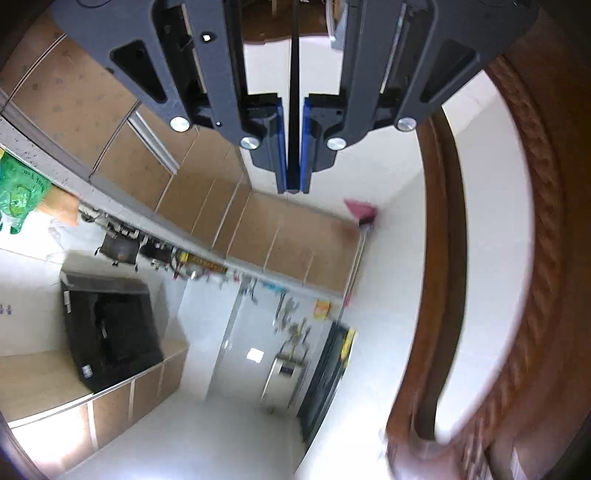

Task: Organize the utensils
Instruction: 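Lower the black chopstick into the wooden holder with the left tool and open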

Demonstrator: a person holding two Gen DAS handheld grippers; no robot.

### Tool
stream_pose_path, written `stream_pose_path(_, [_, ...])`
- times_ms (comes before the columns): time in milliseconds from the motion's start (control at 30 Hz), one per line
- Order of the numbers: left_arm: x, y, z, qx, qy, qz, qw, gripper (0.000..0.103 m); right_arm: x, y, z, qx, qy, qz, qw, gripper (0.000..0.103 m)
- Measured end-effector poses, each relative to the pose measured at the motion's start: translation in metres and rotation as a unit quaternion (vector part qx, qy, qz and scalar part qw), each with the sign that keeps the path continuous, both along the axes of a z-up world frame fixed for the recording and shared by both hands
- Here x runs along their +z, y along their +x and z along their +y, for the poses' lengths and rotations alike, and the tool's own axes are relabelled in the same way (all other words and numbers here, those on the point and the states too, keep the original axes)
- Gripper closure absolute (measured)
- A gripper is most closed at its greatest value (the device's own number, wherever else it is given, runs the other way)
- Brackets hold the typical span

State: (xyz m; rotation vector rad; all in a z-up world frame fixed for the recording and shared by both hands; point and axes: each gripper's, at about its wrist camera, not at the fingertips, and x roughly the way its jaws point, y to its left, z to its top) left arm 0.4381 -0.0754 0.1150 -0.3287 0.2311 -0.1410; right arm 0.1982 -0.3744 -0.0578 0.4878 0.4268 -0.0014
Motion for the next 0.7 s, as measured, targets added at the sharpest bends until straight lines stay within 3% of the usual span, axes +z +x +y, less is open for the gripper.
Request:
stream_pose_path(167, [-0.051, 0.023, -0.005, -0.025, -0.026, 0.076, 0.9964, 0.096, -0.002, 0.004, 0.007, 0.014, 0.002, 0.007, 1.0, 0.014])
stream_pose_path(200, [-0.059, 0.024, -0.004, -0.033, -0.029, 0.091, 0.9949, 0.085, -0.002, 0.005, 0.008, 0.017, 0.001, 0.008, 1.0, 0.014])
stream_pose_path(233, [-0.063, 0.025, -0.004, -0.039, -0.031, 0.102, 0.9936, 0.058, -0.002, 0.005, 0.01, 0.02, 0.001, 0.009, 1.0, 0.014])
stream_pose_path(300, [-0.067, 0.013, 0.002, -0.036, -0.032, 0.105, 0.9933, 0.031, 0.0, 0.006, 0.014, 0.029, 0.0, 0.008, 1.0, 0.014])
stream_pose_path(400, [-0.066, -0.022, 0.013, -0.044, -0.019, 0.111, 0.9926, 0.026, 0.001, 0.004, 0.019, 0.035, -0.003, 0.005, 0.999, 0.014])
stream_pose_path(500, [-0.062, -0.093, 0.017, -0.048, 0.048, 0.1, 0.9927, 0.015, 0.004, 0.001, 0.024, 0.04, -0.009, 0.004, 0.999, 0.014])
stream_pose_path(600, [-0.07, -0.157, 0.016, -0.038, 0.121, 0.093, 0.9876, 0.01, 0.008, -0.003, 0.033, 0.051, -0.023, 0.009, 0.998, 0.014])
stream_pose_path(700, [-0.1, -0.217, 0.015, -0.043, 0.167, 0.126, 0.977, 0.009, 0.008, -0.009, 0.047, 0.062, -0.045, 0.037, 0.996, 0.014])
